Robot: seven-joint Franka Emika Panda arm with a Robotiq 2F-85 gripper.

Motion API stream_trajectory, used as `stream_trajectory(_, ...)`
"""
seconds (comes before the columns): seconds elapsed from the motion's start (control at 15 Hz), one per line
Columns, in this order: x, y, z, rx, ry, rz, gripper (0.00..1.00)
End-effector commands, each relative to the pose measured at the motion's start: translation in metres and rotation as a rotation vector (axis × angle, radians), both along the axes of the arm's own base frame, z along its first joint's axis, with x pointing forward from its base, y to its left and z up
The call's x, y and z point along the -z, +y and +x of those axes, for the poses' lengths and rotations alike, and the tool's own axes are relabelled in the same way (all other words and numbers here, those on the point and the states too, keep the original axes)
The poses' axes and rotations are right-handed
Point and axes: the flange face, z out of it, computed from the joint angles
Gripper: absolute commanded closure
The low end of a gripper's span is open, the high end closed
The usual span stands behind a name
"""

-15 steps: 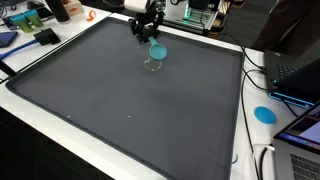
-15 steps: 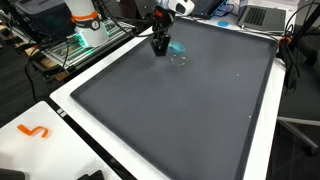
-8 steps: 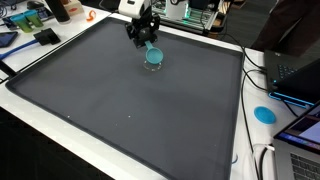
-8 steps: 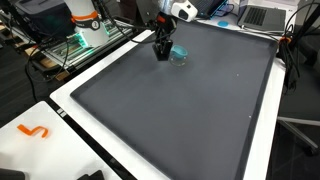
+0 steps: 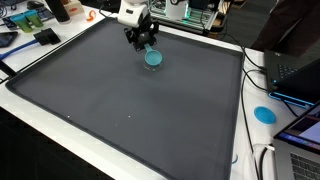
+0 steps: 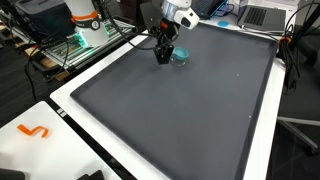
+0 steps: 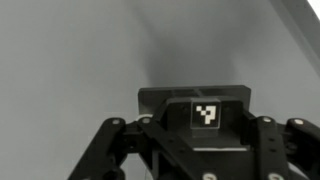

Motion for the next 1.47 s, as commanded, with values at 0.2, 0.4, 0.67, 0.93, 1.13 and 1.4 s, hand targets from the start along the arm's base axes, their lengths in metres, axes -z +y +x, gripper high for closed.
stream_trajectory(0.2, 0.020, 0.008, 0.001, 0.002, 0.091, -0.093, 0.69)
stream_trajectory(0.4, 0.023, 0.016, 0.002, -0.006, 0.110, -0.116, 0.69)
stream_trajectory(0.67, 0.037, 0.016, 0.007, 0.002, 0.128, -0.118, 0.69)
stream_trajectory(0.93, 0.050, 0.011, 0.010, 0.003, 0.145, -0.104, 0.69)
stream_trajectory(1.13, 0.050, 0.012, 0.010, -0.003, 0.157, -0.123, 0.69)
stream_trajectory(1.4, 0.058, 0.013, 0.008, -0.014, 0.228, -0.155, 0.69)
